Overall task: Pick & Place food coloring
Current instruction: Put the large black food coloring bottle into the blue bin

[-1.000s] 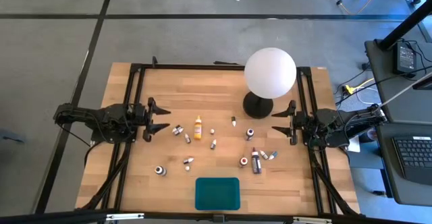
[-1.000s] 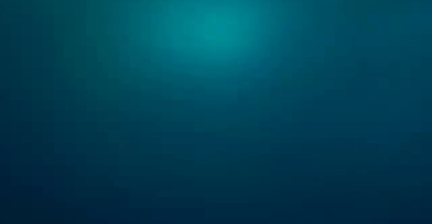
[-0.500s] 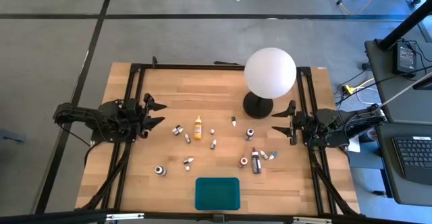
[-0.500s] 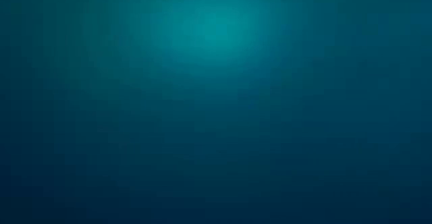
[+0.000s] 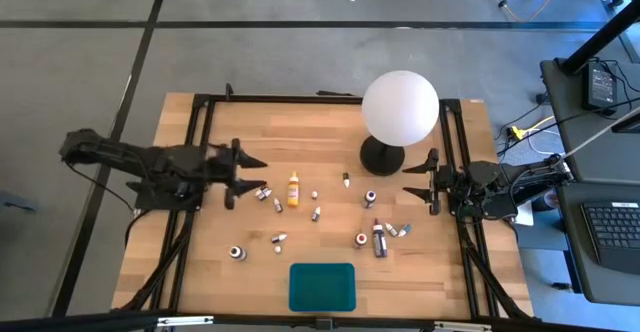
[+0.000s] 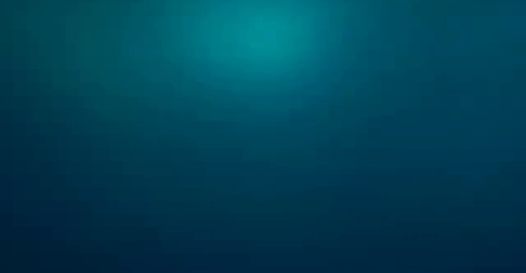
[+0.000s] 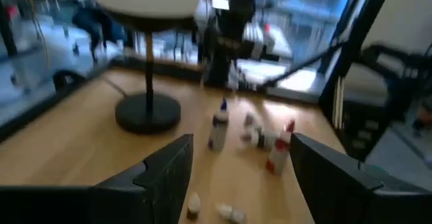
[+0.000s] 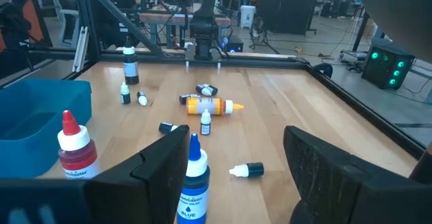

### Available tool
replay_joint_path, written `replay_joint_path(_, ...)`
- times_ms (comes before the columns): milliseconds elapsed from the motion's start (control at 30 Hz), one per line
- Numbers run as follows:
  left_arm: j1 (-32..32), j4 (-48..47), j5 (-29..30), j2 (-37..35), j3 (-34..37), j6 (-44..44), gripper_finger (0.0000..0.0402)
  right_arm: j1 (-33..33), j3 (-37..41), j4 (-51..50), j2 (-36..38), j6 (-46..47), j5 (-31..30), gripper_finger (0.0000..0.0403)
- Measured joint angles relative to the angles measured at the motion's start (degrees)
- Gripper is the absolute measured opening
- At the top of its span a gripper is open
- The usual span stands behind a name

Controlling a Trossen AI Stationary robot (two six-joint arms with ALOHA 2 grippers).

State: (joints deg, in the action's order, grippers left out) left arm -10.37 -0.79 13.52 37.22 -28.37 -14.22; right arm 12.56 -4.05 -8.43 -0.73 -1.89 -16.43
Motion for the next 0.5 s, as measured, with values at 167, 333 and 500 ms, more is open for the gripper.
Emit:
replay_joint_path(167, -4.84, -15.85, -0.92, 15.66, -15.59, -5.68, 0.0241, 0.00, 0.00, -0.01, 0.00, 0.13, 0.00, 0.0243)
replay_joint_path(333, -9.37, -35.64, -1.02, 28.36, -29.07, -19.66, 0.0241, 0.00, 0.01, -0.02, 0.00, 0.10, 0.00, 0.0243)
replay_joint_path(500, -13.87, -48.56, -4.00, 37.34, -35.52, -37.49, 0.0241, 0.00, 0.01, -0.01, 0.00, 0.08, 0.00, 0.0243)
